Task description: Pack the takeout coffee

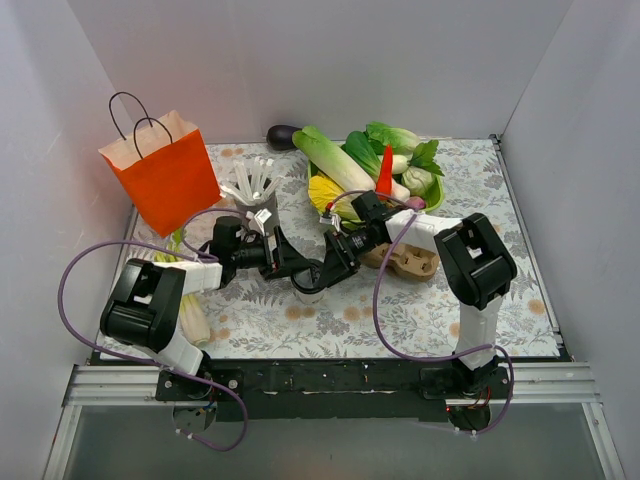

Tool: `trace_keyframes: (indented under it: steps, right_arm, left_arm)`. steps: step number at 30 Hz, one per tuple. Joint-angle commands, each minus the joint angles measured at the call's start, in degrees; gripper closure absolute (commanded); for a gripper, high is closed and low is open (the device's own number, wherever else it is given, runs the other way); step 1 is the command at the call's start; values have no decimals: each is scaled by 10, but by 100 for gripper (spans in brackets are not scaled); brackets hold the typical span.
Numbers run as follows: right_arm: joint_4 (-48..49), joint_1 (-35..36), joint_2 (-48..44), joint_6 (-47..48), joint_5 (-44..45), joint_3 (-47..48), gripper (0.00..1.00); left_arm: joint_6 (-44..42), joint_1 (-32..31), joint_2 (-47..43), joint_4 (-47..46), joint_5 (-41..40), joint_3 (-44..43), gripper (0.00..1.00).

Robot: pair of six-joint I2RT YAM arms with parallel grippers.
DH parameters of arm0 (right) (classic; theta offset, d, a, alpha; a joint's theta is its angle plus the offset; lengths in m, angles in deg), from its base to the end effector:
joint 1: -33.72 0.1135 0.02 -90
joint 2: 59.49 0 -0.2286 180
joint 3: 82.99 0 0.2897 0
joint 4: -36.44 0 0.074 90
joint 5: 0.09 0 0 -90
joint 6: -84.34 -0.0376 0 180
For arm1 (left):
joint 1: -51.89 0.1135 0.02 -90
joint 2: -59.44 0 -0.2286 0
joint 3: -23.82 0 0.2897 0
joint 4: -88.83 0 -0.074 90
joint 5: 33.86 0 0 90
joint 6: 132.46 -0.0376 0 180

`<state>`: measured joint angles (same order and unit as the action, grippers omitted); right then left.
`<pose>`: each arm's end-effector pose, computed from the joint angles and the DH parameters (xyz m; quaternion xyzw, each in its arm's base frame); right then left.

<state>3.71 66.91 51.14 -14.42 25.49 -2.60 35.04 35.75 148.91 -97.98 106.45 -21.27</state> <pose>0.3093 0.2429 0.1012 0.2958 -0.7777 -0.5547 0.0009 0.2827 -0.1119 0.0797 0.2529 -0.7942 0.5525 0.0045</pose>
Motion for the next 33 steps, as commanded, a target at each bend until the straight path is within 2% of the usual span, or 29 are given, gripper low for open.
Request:
trace_keyframes:
  steps: [1,10,16,23,28,33]
  right_arm:
    - [37,5,16,-3,20,-6,9]
    - [54,16,31,-4,37,-25,12]
    - [69,16,41,-14,9,-6,13]
    - [83,16,42,-38,-18,16,14]
    - [80,16,37,-40,-25,24,15]
    - [72,15,28,-38,-29,36,12]
  left_arm:
    - [0,2,18,46,-45,39,3]
    - [8,6,35,-8,-42,63,3]
    - [10,6,-21,-32,29,42,2]
    - [-14,7,-101,21,60,55,2]
    - [-52,9,-118,69,59,45,2]
    - [-106,22,-135,171,45,21,2]
